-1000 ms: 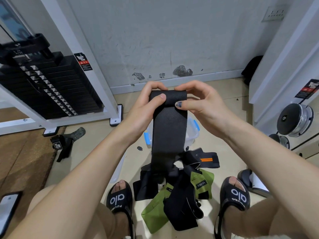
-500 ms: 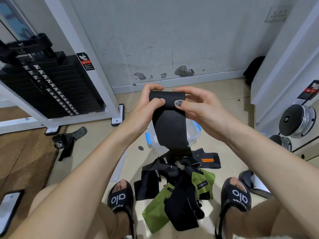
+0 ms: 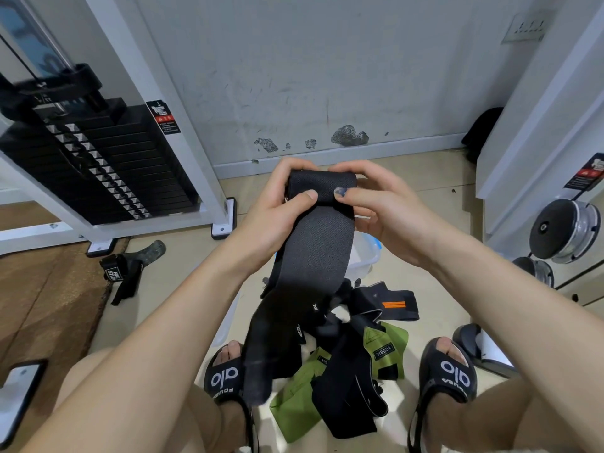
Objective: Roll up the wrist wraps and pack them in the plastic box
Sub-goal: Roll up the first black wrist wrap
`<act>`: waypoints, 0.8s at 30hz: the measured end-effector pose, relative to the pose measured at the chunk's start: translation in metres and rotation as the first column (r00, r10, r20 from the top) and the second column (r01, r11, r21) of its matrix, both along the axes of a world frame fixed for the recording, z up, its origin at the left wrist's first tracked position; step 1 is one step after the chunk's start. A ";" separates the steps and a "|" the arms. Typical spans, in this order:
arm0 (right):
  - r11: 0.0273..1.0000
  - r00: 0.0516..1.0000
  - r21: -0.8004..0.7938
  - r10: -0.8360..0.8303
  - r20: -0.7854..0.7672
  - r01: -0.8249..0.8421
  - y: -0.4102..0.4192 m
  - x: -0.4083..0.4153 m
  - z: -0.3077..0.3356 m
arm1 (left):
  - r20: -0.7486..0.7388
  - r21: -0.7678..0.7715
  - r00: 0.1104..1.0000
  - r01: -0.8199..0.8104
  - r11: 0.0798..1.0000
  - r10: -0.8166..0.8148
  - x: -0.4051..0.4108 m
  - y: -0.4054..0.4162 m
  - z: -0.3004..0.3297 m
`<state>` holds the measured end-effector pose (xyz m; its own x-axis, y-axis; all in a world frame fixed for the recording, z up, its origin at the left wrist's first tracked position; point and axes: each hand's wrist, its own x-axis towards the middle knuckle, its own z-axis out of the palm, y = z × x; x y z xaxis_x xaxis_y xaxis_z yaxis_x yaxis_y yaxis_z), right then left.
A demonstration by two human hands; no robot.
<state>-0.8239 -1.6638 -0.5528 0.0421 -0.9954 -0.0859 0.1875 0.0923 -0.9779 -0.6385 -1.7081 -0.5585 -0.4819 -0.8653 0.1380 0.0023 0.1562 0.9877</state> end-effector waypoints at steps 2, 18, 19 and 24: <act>1.000 0.998 -0.014 -0.013 0.054 0.014 0.000 0.002 0.001 | 0.007 -0.013 1.000 -0.002 1.000 0.003 0.000 0.000 0.001; 0.994 0.997 -0.074 -0.076 -0.011 0.075 0.001 0.003 -0.002 | -0.017 0.121 0.998 -0.053 0.991 0.055 -0.004 -0.003 0.002; 0.998 0.998 -0.018 -0.063 -0.010 0.063 0.002 0.002 -0.001 | -0.015 0.094 0.999 -0.039 0.995 0.040 -0.003 -0.002 0.001; 0.998 0.997 -0.002 -0.071 -0.019 0.071 0.001 0.004 -0.001 | -0.057 0.089 0.998 0.020 0.996 -0.015 0.001 0.000 0.001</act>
